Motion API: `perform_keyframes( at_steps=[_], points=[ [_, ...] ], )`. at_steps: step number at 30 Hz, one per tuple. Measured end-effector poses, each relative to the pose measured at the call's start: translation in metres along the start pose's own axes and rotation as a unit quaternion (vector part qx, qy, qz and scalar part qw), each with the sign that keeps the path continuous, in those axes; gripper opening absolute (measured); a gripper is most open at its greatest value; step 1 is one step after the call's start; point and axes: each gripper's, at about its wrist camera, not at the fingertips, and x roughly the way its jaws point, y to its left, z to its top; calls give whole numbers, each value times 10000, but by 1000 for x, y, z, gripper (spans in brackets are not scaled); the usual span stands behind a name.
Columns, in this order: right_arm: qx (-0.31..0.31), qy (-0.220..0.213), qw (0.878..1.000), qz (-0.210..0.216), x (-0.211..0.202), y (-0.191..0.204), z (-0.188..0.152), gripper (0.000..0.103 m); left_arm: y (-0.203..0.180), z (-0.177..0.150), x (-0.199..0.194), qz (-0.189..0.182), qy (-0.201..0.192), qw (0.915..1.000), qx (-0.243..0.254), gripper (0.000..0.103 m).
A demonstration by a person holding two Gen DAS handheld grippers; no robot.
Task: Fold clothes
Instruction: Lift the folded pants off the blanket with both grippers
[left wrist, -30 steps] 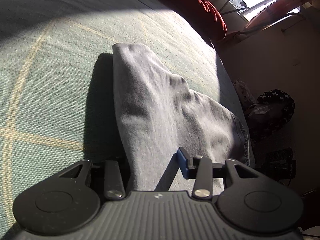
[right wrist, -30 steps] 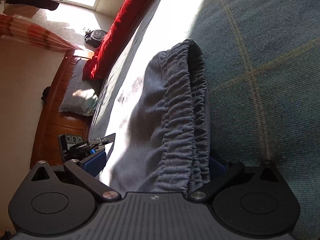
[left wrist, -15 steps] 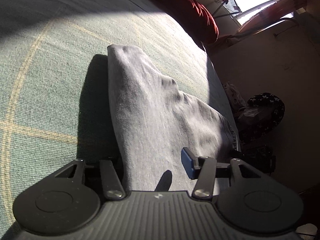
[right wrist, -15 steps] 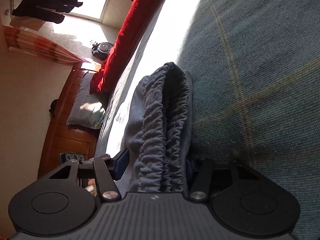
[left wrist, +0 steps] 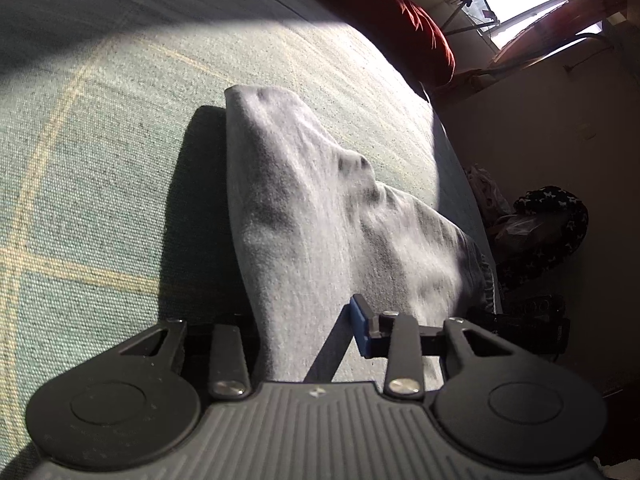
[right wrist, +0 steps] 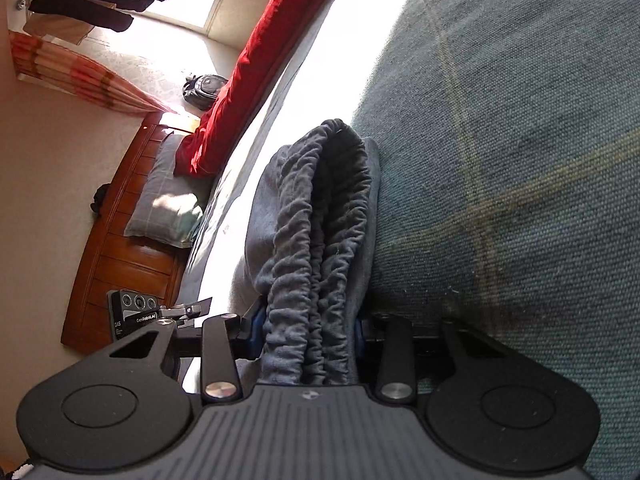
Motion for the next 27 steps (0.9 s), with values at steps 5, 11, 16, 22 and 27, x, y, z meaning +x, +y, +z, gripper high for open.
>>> perform_keyframes(
  at_steps=[5, 11, 16, 22, 27],
  points=[
    [-396, -242, 9964, -708, 1, 26, -12, 37, -20, -5, -2, 384, -136, 9990, 170, 27],
    [-900, -388, 9875, -1233, 1, 54, -18, 38, -43, -11, -7, 445, -331, 9978, 375, 24],
    [-1235, -452, 9819, -1359, -3, 74, -21, 38, -55, -17, -24, 315, -558, 9963, 578, 23],
    [-1628, -481, 9765, -1328, -6, 102, -16, 37, -75, -27, -37, 455, -929, 9915, 792, 11],
    [-1964, -439, 9709, -1299, 0, 130, -8, 36, -85, -40, -58, 446, -1265, 9865, 940, 9]
  ],
)
